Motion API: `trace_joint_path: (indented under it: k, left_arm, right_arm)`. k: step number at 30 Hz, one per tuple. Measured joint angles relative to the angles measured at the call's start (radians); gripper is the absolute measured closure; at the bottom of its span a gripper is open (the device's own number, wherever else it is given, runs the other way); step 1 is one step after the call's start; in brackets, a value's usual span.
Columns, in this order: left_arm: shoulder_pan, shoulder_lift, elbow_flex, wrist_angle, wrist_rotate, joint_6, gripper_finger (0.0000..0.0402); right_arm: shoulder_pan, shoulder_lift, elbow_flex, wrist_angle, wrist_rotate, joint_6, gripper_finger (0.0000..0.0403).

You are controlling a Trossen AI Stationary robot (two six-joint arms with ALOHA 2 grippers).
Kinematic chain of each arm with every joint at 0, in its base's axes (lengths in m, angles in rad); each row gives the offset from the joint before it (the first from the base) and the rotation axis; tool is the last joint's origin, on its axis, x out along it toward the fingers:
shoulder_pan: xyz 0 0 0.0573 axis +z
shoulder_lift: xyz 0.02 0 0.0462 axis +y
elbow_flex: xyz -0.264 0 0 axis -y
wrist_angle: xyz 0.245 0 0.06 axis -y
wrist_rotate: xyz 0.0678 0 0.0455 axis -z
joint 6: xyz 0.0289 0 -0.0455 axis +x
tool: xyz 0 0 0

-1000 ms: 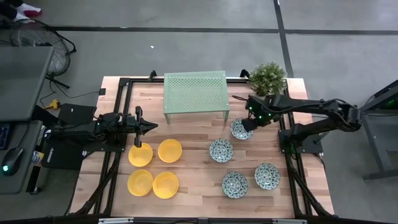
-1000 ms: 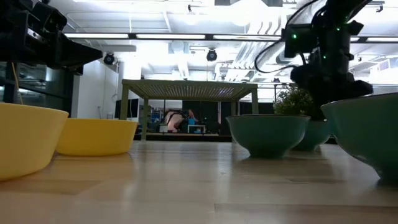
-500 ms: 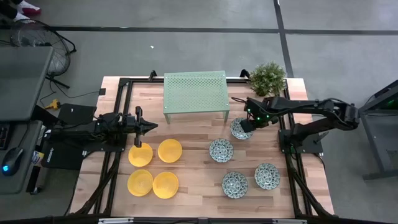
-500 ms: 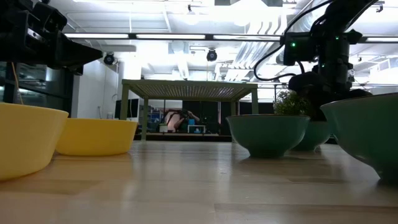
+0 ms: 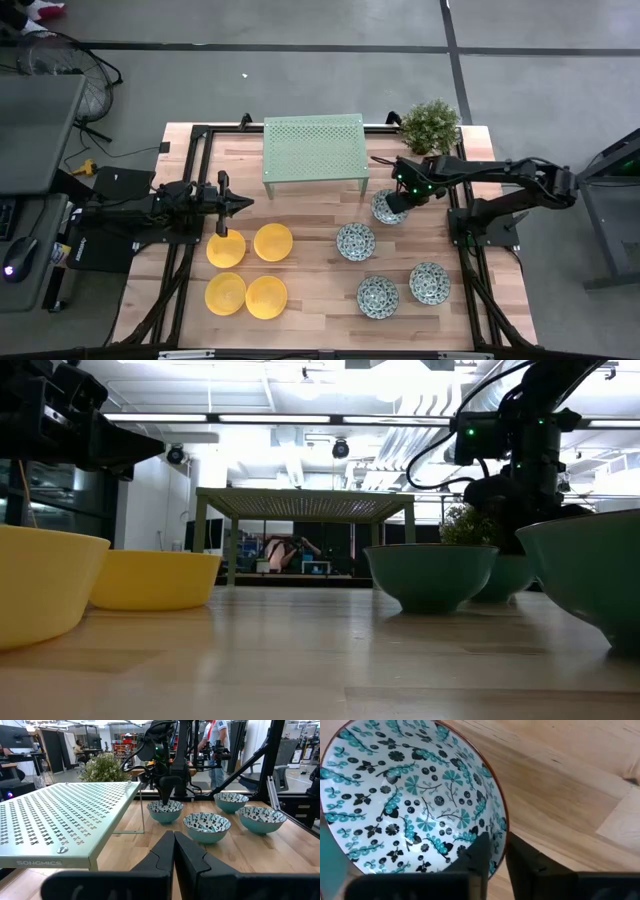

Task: Pick & Place Mini bowls
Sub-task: Put the blue patterned bowl on the shelf

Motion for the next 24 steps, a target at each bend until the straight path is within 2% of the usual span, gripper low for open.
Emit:
trace_joint_path:
  k: [4, 17, 24]
  left_arm:
    - [0.000, 0.000, 0.000, 0.000, 0.000, 0.000, 0.0395]
    - [0.000, 0.000, 0.000, 0.000, 0.000, 0.000, 0.0395]
    - [0.000, 0.000, 0.000, 0.000, 0.000, 0.000, 0.0395]
  right_arm:
    - [-0.001, -0.003, 0.005, 0.005, -0.018, -0.022, 0.0394]
    - [0.000, -0.003, 0.005, -0.008, -0.064, -0.049, 0.0400]
    - [0.000, -0.003, 0.050, -0.074, -0.051, -0.073, 0.0402]
